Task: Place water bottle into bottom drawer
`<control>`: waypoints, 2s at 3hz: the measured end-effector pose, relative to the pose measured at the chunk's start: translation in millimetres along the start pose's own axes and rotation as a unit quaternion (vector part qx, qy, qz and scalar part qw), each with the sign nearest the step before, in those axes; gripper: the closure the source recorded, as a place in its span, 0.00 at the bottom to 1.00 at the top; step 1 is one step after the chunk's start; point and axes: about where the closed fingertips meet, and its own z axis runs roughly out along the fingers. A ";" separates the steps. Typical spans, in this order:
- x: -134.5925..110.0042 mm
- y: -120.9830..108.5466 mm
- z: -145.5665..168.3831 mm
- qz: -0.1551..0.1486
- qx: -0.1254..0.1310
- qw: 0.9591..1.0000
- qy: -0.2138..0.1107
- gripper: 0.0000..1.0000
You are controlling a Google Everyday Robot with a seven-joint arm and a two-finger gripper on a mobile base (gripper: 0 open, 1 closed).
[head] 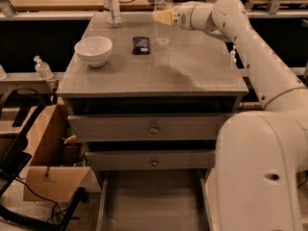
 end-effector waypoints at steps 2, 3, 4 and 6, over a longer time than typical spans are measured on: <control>-128.8 41.5 -166.4 -0.097 0.069 0.987 -0.104 1.00; -126.2 89.5 -209.1 -0.135 0.067 0.983 -0.103 1.00; -42.5 161.2 -247.4 -0.137 0.011 0.989 -0.047 1.00; 28.8 163.2 -301.4 -0.121 0.010 0.993 -0.002 1.00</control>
Offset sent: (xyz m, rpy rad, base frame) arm -0.2575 -0.0484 0.0616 -0.0492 -0.1726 -0.0724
